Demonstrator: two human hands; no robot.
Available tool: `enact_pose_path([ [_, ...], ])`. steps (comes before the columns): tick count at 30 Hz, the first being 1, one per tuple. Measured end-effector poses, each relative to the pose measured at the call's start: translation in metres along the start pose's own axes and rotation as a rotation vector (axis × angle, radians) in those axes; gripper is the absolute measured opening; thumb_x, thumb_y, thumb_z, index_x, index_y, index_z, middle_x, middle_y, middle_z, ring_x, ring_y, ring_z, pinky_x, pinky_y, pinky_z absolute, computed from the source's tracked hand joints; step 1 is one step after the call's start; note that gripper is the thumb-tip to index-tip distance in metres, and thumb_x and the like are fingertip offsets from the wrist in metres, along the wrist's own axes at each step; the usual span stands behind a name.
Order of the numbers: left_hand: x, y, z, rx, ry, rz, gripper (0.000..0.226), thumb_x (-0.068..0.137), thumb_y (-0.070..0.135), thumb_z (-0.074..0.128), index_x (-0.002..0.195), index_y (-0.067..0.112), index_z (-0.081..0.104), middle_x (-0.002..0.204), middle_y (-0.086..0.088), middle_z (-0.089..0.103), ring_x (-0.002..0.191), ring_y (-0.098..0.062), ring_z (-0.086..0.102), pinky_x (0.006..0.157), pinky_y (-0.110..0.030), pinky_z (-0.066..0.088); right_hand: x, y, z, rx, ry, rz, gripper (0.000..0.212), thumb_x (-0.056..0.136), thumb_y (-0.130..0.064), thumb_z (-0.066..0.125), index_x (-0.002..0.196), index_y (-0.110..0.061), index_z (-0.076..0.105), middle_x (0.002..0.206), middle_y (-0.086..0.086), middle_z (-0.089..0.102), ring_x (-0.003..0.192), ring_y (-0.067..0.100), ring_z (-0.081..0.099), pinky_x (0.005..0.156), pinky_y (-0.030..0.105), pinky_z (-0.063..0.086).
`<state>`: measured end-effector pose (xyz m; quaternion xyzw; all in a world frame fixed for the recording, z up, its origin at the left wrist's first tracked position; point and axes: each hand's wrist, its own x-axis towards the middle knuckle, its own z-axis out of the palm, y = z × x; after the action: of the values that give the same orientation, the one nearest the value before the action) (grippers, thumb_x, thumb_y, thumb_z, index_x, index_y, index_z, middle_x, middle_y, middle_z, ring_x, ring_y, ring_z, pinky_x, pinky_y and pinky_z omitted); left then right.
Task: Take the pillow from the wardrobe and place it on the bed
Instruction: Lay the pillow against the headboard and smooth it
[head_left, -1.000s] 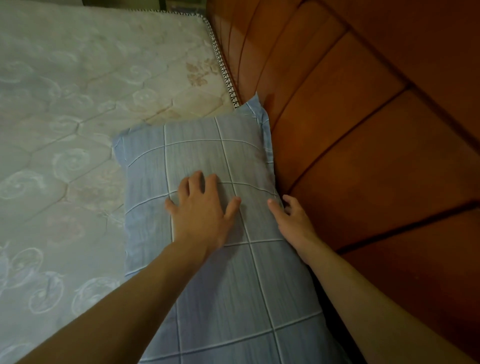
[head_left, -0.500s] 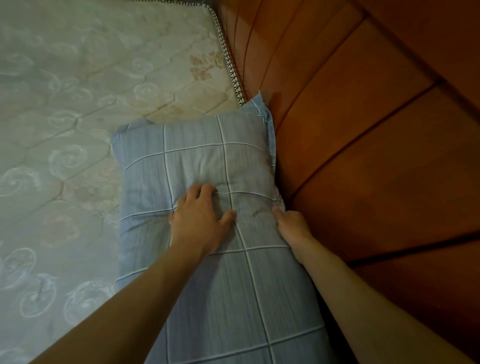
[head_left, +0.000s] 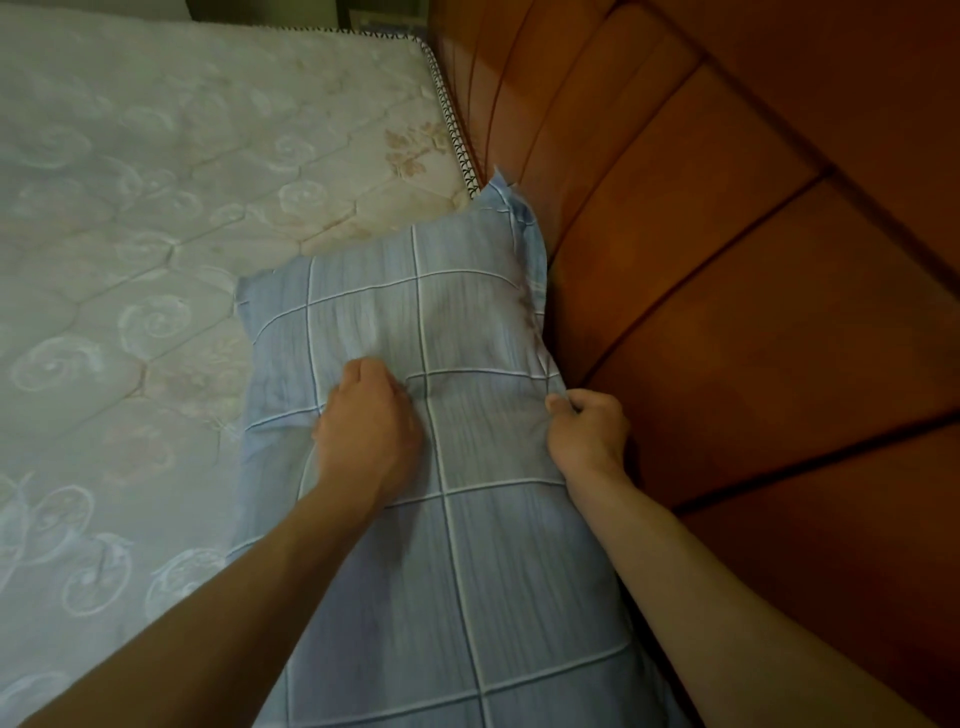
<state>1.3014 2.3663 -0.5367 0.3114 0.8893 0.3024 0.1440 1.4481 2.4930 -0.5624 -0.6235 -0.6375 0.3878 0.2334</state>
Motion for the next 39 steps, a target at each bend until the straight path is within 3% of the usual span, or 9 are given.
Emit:
enact_pose_path([
  [9, -0.005, 0.019, -0.013, -0.226, 0.066, 0.098, 0.01, 0.093, 0.009, 0.047, 0.094, 0.0, 0.052, 0.104, -0.018, 0.056, 0.091, -0.032, 0.054, 0.074, -0.032, 0.033, -0.014, -0.04, -0.045, 0.001, 0.123, -0.167, 0.039, 0.097, -0.019, 0.057, 0.066, 0.005, 0.058, 0.059, 0.008, 0.05, 0.057, 0.016, 0.044, 0.05, 0.025, 0.031],
  [12, -0.002, 0.03, -0.008, -0.268, 0.065, 0.108, 0.012, 0.094, 0.009, 0.047, 0.096, 0.0, 0.054, 0.106, -0.015, 0.057, 0.088, -0.024, 0.052, 0.069, -0.023, 0.027, -0.006, -0.051, -0.06, -0.048, 0.174, -0.209, 0.038, 0.097, -0.018, 0.058, 0.066, 0.005, 0.058, 0.059, 0.008, 0.05, 0.049, 0.013, 0.039, 0.038, 0.015, 0.029],
  [18, -0.003, 0.034, 0.0, -0.235, -0.019, 0.087, 0.014, 0.095, 0.013, 0.049, 0.098, 0.003, 0.058, 0.104, -0.016, 0.06, 0.094, -0.032, 0.057, 0.079, -0.037, 0.04, 0.001, -0.043, -0.064, -0.179, 0.135, -0.211, 0.038, 0.096, -0.015, 0.057, 0.061, -0.008, 0.045, 0.054, 0.002, 0.038, 0.047, 0.014, 0.031, 0.039, 0.022, 0.023],
  [21, -0.013, 0.033, -0.002, -0.154, -0.074, 0.094, 0.018, 0.092, 0.023, 0.056, 0.102, 0.008, 0.061, 0.105, -0.012, 0.062, 0.095, -0.03, 0.058, 0.083, -0.042, 0.048, -0.001, -0.034, -0.066, -0.272, 0.067, -0.209, 0.032, 0.094, -0.012, 0.055, 0.064, -0.009, 0.048, 0.058, 0.005, 0.044, 0.049, 0.013, 0.034, 0.041, 0.023, 0.023],
  [24, -0.031, 0.036, -0.005, -0.053, -0.135, 0.163, 0.034, 0.092, 0.037, 0.056, 0.114, 0.012, 0.056, 0.116, -0.009, 0.058, 0.107, -0.03, 0.053, 0.092, -0.049, 0.047, -0.005, -0.032, -0.073, -0.27, 0.001, -0.197, 0.01, 0.092, -0.017, 0.058, 0.086, -0.012, 0.064, 0.076, 0.004, 0.06, 0.061, 0.011, 0.048, 0.049, 0.024, 0.036],
  [26, -0.043, 0.038, -0.005, -0.016, -0.16, 0.197, 0.046, 0.093, 0.042, 0.053, 0.127, 0.012, 0.05, 0.132, -0.008, 0.052, 0.122, -0.031, 0.047, 0.1, -0.05, 0.043, -0.01, -0.03, -0.078, -0.254, -0.008, -0.188, 0.002, 0.092, -0.022, 0.061, 0.092, -0.02, 0.06, 0.081, -0.003, 0.057, 0.066, 0.01, 0.051, 0.056, 0.027, 0.039],
  [30, -0.069, 0.043, -0.008, -0.012, -0.173, 0.261, 0.052, 0.092, 0.045, 0.052, 0.134, 0.015, 0.047, 0.143, -0.006, 0.046, 0.133, -0.029, 0.038, 0.105, -0.049, 0.04, -0.036, -0.021, -0.09, -0.255, -0.001, -0.164, 0.013, 0.091, -0.026, 0.063, 0.102, -0.021, 0.059, 0.079, -0.014, 0.052, 0.066, 0.003, 0.049, 0.053, 0.02, 0.037],
  [34, -0.102, 0.042, -0.009, -0.007, -0.172, 0.342, 0.05, 0.09, 0.048, 0.054, 0.132, 0.021, 0.052, 0.144, -0.004, 0.044, 0.136, -0.028, 0.034, 0.106, -0.046, 0.036, -0.071, -0.003, -0.108, -0.257, -0.014, -0.114, 0.045, 0.091, -0.031, 0.065, 0.13, -0.01, 0.058, 0.118, 0.006, 0.065, 0.091, 0.017, 0.056, 0.077, 0.026, 0.042],
  [39, -0.138, 0.037, -0.001, 0.003, -0.175, 0.383, 0.061, 0.087, 0.054, 0.055, 0.139, 0.025, 0.047, 0.152, -0.004, 0.038, 0.141, -0.028, 0.03, 0.112, -0.05, 0.032, -0.111, 0.026, -0.126, -0.259, -0.02, -0.092, 0.038, 0.091, -0.032, 0.064, 0.122, -0.01, 0.063, 0.116, 0.008, 0.069, 0.092, 0.02, 0.062, 0.076, 0.027, 0.048],
])
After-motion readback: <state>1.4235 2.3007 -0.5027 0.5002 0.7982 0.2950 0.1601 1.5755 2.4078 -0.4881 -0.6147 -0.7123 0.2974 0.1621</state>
